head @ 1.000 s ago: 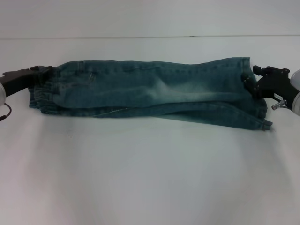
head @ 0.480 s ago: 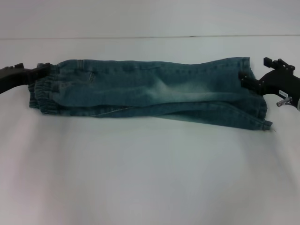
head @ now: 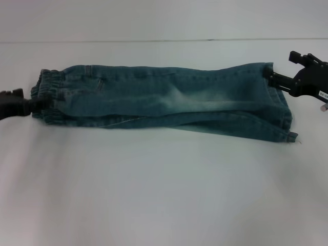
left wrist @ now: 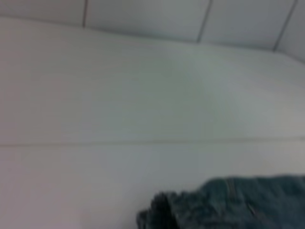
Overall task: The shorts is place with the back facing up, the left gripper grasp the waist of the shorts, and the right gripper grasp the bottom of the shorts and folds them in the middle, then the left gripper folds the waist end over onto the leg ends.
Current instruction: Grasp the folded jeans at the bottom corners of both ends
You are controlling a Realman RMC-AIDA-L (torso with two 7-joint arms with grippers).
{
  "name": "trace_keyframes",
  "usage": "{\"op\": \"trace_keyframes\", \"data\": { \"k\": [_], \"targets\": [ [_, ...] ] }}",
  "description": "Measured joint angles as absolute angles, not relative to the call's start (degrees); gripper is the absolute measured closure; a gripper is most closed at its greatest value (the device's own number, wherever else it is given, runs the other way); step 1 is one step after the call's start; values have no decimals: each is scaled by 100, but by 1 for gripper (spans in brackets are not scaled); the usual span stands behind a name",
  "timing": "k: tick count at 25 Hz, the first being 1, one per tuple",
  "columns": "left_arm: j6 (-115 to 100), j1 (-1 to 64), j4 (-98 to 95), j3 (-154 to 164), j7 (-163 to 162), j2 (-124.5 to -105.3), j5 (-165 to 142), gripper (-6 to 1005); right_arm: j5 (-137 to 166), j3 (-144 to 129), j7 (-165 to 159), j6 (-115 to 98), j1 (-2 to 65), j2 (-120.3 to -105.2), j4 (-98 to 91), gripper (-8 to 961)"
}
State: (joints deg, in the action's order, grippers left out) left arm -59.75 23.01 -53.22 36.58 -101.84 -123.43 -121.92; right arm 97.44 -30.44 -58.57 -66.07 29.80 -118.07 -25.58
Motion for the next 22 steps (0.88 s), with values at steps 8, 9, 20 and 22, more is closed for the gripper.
{"op": "trace_keyframes", "data": {
  "k": [8, 9, 20, 22],
  "targets": [
    [-5599, 2363, -5297, 3684, -10217, -12349, -12970, 109, 10280, -4425, -6448, -9115, 2699, -11300, -3112, 8],
    [-5530, 2389, -5256, 3678, -10227, -12336, -13036, 109, 10436, -4422, -6416, -9331, 2696, -11296, -3195, 8],
    [-5504, 2696, -4883, 3849, -10190, -12264, -13218, 109, 10757, -4424, -6383, -9154, 2693, -11513, -3464, 9],
    [-5502, 2752, -4850, 3948, -10190, -12263, -13219, 108, 10777, -4426, -6384, -9089, 2707, -11528, -3464, 9]
  ]
}}
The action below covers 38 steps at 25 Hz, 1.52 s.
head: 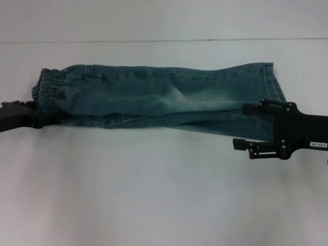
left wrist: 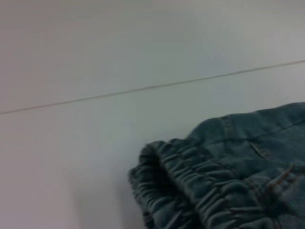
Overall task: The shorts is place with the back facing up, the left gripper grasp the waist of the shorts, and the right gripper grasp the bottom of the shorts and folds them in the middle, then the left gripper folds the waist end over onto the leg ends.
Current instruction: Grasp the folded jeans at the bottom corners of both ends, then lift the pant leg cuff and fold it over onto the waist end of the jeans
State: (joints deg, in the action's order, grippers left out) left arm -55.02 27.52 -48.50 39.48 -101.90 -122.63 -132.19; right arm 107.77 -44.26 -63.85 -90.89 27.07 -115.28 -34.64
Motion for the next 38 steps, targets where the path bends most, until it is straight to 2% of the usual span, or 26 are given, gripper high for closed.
{"op": "trace_keyframes", "data": {
  "k": [3, 14, 19, 24, 38],
  "targets": [
    [-5477, 2809, -4807, 4056, -10190, -12255, -13219, 108, 10780, -4428, -6384, -9013, 2709, -11559, -3464, 8],
    [-5535, 2777, -4840, 4191, -9964, -12277, -13219, 274, 10785, -4439, -6371, -8825, 2707, -11584, -3463, 9],
    [-5492, 2768, -4837, 4193, -9768, -12307, -13212, 493, 10785, -4460, -6371, -8801, 2718, -11604, -3463, 8],
    [-5502, 2757, -4829, 4192, -9712, -12321, -13203, 556, 10826, -4467, -6328, -8728, 2723, -11646, -3469, 9],
    [-5612, 2713, -4910, 4192, -9668, -12363, -13169, 648, 10873, -4464, -6296, -8727, 2734, -11654, -3472, 9]
  ]
}}
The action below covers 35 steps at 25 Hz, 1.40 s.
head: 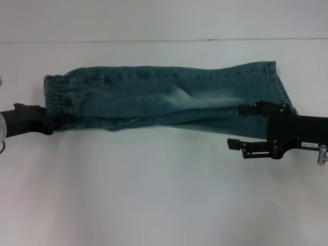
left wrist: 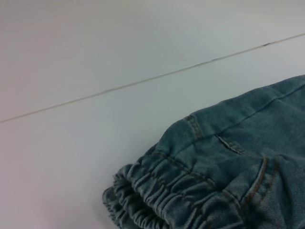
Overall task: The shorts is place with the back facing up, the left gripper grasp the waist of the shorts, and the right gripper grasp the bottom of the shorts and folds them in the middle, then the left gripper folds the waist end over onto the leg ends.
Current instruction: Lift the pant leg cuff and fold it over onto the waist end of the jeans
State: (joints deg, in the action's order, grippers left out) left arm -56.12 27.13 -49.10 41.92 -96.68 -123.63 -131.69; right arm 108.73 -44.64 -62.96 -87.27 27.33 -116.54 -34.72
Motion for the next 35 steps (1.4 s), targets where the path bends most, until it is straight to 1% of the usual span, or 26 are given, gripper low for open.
{"op": "trace_keyframes", "data": {
  "k": [11, 22, 27, 30, 35],
  "targets": [
    [-5701, 2716, -4928, 4193, -9667, -12367, -13165, 741, 10872, -4464, -6292, -8728, 2739, -11654, -3472, 8],
    [-5766, 2722, -4941, 4193, -9668, -12366, -13166, 790, 10910, -4465, -6244, -8687, 2760, -11681, -3472, 8],
    [-5868, 2728, -4948, 4192, -9668, -12366, -13166, 894, 10923, -4490, -6232, -8574, 2760, -11712, -3472, 174],
    [-5937, 2726, -5022, 4192, -9668, -12367, -13166, 957, 10930, -4499, -6150, -8558, 2760, -11726, -3456, 240],
    [-6176, 2720, -5138, 4189, -9672, -12374, -13166, 957, 10940, -4506, -6049, -8514, 2768, -11756, -3425, 350]
  ]
}}
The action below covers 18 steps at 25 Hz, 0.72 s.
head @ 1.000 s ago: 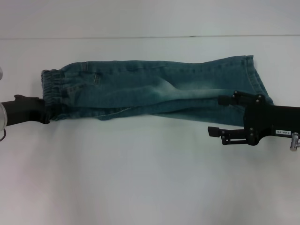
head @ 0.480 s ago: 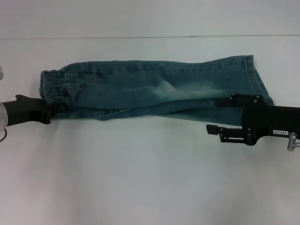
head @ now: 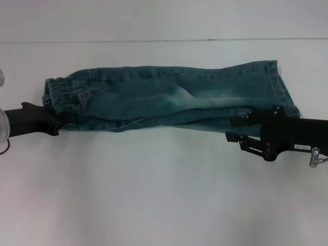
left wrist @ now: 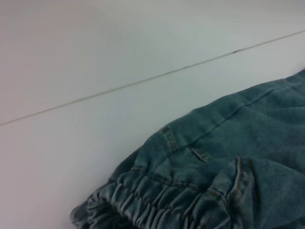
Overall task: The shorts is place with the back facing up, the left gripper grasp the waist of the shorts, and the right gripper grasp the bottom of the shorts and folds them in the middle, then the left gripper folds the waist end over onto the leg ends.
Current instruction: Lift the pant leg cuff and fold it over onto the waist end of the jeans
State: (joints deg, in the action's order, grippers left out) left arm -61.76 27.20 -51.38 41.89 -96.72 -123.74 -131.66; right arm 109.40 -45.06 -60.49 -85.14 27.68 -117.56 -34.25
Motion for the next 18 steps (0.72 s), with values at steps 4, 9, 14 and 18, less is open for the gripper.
{"op": "trace_keyframes", "data": {
  "k": [4, 9, 14, 18],
  "targets": [
    [-6346, 2724, -5216, 4190, -9687, -12375, -13166, 957, 10927, -4471, -5991, -8318, 2774, -11843, -3419, 530],
    [-6610, 2739, -5459, 4169, -9716, -12375, -13149, 957, 10352, -4385, -5707, -7788, 2784, -11957, -3156, 801],
    [-6909, 2789, -5767, 4171, -9721, -12372, -12986, 956, 9069, -4374, -4798, -6947, 2967, -11983, -2229, 910],
    [-7321, 2900, -6032, 4154, -9743, -12345, -12856, 956, 8355, -4375, -4011, -6281, 3308, -12016, -1468, 940]
  ]
}}
